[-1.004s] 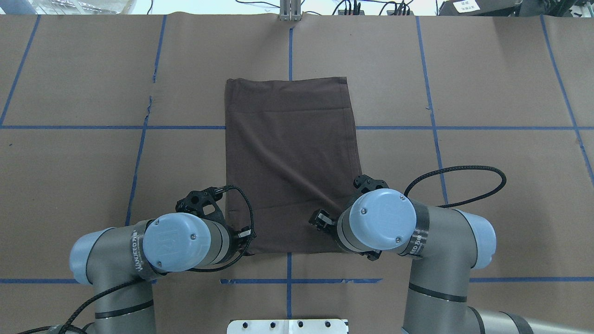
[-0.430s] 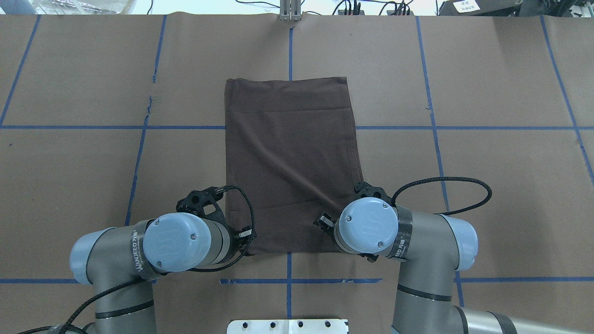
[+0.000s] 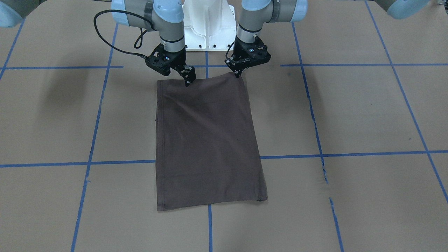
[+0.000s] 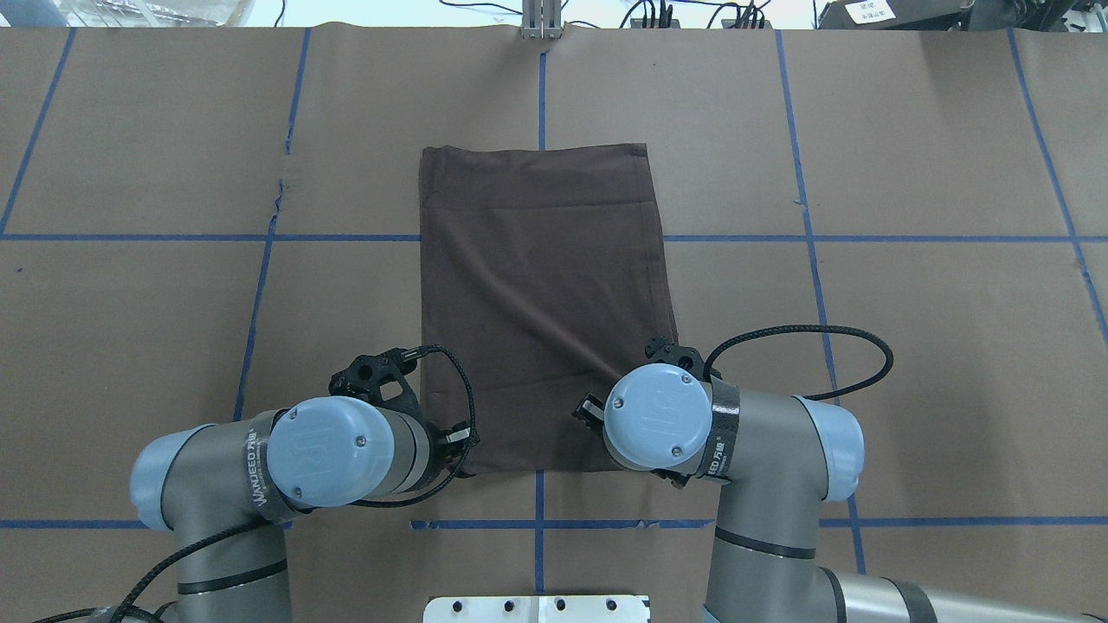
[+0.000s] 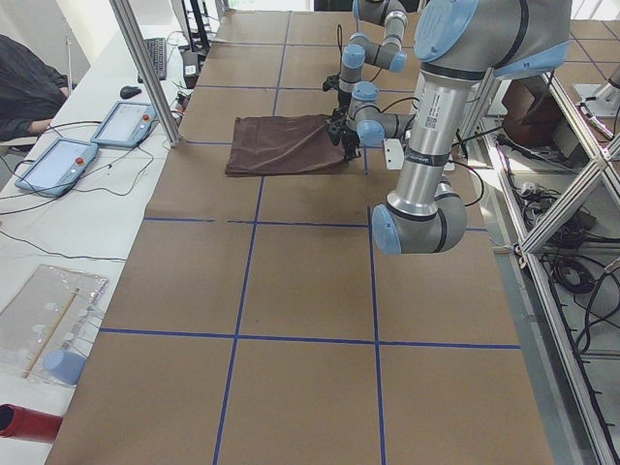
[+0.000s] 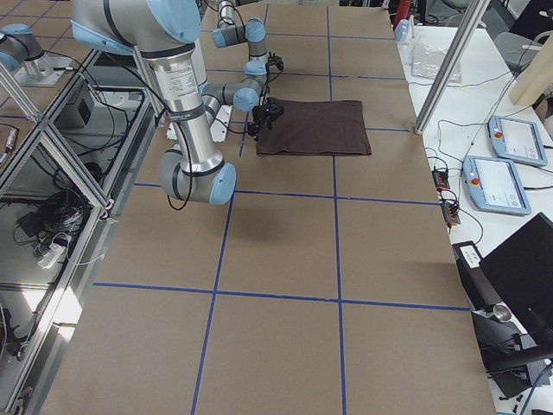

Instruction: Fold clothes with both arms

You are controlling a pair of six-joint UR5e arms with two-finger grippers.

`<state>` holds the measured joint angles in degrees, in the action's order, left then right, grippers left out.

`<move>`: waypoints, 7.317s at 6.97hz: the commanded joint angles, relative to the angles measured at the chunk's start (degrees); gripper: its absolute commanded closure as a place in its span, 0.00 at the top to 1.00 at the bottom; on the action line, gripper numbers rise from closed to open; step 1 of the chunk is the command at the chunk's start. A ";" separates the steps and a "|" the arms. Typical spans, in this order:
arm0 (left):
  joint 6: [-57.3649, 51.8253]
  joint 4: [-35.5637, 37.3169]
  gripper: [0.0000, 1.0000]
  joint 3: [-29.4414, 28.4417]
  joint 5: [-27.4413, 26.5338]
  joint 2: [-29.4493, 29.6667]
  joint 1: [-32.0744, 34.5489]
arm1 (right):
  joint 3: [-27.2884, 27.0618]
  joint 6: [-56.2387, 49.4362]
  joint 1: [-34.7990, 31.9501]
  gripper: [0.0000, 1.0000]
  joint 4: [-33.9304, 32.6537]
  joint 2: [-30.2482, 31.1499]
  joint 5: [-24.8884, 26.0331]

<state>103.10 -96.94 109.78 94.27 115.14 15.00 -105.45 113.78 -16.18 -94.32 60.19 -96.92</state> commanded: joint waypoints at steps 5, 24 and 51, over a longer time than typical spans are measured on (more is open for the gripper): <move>0.00 0.00 0.00 0.09 -0.05 0.08 -0.06 | 2.18 0.03 0.09 1.00 0.28 0.54 -0.03; 0.00 0.00 0.00 0.09 -0.23 0.26 -0.15 | 3.24 -1.20 -1.14 0.00 2.29 -1.83 -0.11; 0.00 -0.09 0.00 0.35 -0.40 0.17 0.03 | 3.06 -1.55 -2.37 0.00 2.03 -0.34 -1.52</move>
<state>103.10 -97.03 110.14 93.87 115.31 15.11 -101.97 112.24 -18.54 -92.33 59.93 -98.54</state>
